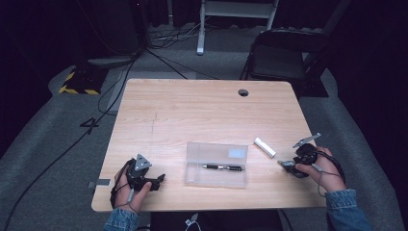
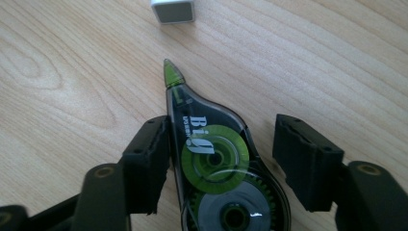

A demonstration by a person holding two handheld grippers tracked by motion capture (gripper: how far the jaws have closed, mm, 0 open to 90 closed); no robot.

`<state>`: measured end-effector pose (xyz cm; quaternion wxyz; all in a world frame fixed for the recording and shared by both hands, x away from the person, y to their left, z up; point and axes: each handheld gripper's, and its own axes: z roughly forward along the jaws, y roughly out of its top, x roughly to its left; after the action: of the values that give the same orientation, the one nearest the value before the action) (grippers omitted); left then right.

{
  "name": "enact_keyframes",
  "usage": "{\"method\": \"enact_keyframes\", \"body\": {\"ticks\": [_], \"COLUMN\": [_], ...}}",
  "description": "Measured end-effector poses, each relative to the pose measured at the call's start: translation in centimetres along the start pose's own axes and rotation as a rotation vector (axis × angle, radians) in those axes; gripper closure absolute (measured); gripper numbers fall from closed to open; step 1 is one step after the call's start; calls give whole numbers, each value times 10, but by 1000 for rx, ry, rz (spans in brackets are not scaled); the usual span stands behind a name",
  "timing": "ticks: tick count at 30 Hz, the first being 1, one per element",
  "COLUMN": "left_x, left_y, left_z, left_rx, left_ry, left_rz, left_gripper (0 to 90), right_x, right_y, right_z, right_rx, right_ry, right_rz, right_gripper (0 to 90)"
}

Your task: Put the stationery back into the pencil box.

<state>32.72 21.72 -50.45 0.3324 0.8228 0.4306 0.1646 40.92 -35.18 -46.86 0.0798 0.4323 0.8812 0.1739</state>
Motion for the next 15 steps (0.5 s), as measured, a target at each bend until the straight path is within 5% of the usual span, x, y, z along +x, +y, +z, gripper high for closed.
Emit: {"method": "enact_keyframes", "body": {"ticks": [4,15], "left_x": [0,0], "left_y": [0,0], "left_z": [0,0], "left_rx": [0,0], "left_ry": [0,-2], "left_rz": [0,-1], "left_gripper": [146,146], "right_x": [0,2], "right_y": [0,1], "right_z": [-2,-2], "right_rx": [14,18], "right_ry": [-2,-21], "right_rz": [1,33], "right_gripper": [513,524]}}
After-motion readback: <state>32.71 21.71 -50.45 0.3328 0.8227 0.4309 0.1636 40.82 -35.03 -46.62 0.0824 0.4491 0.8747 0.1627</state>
